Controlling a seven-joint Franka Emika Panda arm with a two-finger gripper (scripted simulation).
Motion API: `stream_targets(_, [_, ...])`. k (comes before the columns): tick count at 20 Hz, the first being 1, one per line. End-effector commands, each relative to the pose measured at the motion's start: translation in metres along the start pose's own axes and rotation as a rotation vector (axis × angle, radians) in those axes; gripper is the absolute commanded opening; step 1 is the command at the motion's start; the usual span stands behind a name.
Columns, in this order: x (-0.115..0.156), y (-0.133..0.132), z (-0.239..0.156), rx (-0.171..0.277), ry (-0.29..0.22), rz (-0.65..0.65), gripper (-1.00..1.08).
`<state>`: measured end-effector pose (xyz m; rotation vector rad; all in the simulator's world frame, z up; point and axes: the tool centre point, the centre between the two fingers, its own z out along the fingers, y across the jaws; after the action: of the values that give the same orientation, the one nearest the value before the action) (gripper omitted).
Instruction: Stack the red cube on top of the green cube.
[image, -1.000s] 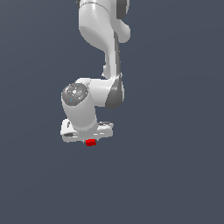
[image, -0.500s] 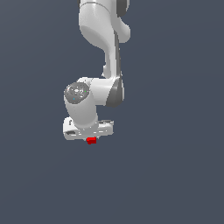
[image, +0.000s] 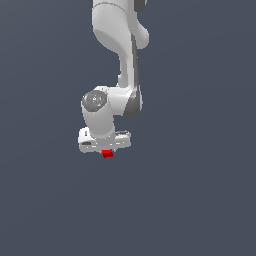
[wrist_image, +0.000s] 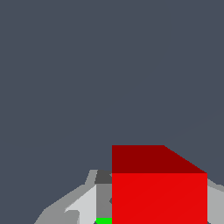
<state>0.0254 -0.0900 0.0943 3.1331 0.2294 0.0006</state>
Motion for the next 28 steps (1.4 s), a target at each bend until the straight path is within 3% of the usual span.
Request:
stream_targets(1, [-0.014, -0.004, 0.006, 0.0, 0.001, 0.0, -1.0])
stream_targets(10, [-0.052, -0.015, 0.026, 0.0, 0.0, 0.0, -1.0])
stream_targets(19, [-0.066, -0.019, 0.033, 0.0, 0.0, 0.0, -1.0])
stream_targets(20, [-0.066, -0.019, 0.033, 0.0, 0.0, 0.0, 1.0])
stream_targets(28, [-0.066, -0.019, 0.033, 0.0, 0.0, 0.0, 1.0])
